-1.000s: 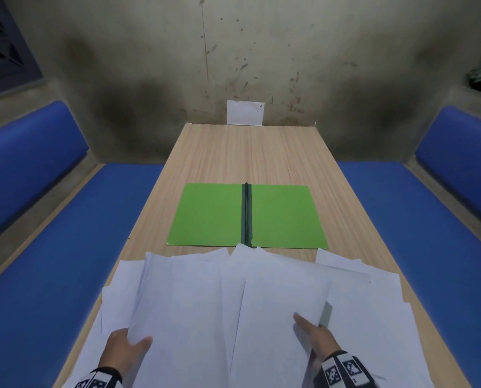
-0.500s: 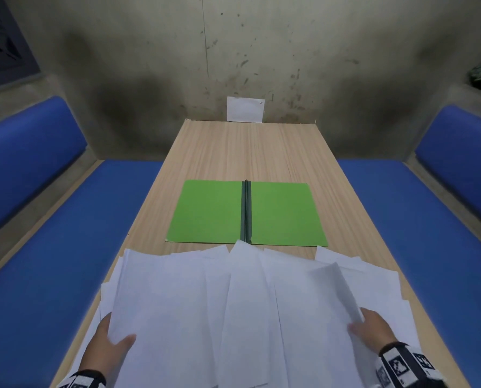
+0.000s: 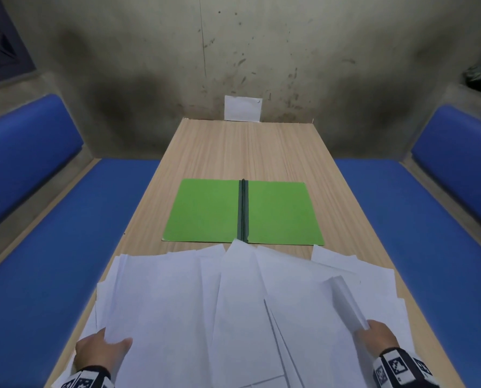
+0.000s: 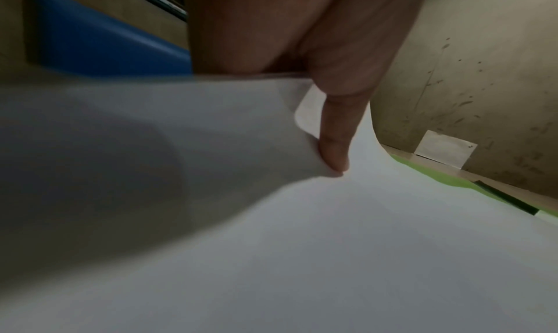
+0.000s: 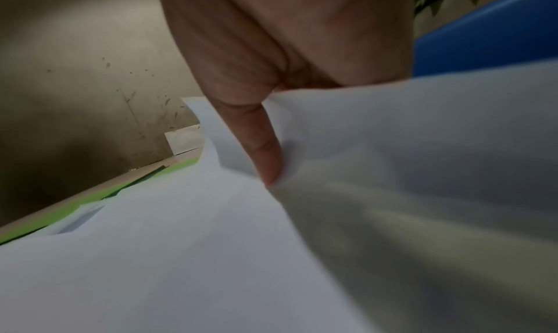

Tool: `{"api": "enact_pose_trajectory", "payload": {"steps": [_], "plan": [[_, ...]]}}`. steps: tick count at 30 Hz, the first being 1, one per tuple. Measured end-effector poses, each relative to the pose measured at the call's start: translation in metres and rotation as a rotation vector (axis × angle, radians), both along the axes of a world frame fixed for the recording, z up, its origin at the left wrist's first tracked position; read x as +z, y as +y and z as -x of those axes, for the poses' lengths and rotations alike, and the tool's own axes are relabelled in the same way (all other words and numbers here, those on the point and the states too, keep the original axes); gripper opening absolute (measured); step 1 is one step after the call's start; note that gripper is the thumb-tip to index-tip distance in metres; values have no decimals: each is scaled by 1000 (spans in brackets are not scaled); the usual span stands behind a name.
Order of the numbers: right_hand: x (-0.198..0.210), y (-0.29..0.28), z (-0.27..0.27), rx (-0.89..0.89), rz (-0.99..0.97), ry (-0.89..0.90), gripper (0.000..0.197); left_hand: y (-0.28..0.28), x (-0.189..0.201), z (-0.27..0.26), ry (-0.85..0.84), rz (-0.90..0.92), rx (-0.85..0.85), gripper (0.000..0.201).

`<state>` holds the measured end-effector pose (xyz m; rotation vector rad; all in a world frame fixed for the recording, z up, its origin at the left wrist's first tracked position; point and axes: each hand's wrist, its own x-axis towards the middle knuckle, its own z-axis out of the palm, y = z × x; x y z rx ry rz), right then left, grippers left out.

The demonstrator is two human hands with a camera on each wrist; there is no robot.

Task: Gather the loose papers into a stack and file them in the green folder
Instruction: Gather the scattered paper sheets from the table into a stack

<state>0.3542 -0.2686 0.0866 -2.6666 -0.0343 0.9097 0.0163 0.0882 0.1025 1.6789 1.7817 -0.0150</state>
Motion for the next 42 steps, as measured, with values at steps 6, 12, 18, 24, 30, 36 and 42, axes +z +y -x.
{"api": "enact_pose_trajectory", "payload": {"steps": [6, 12, 18, 24, 30, 36, 42], "plan": [[9, -3, 14, -185, -244, -24, 28, -4, 16, 3, -74, -51, -70, 34], [41, -13, 10, -197, -370, -88, 28, 2, 55, 11, -328, -218, -139, 25], [95, -25, -1, -127, -574, -408, 27, 9, 110, 15, -635, -370, -241, 66], [186, -14, 13, 17, -826, -518, 17, 12, 149, 14, -653, -407, -317, 18], [210, -24, 2, 53, -914, -415, 54, 13, 157, -11, -658, -515, -284, 5], [215, 4, 10, 242, -980, -269, 38, 2, 145, -45, -677, -351, -320, 42], [201, 56, 19, 264, -1072, -287, 17, -45, 113, -79, -798, 72, -397, 31]]}}
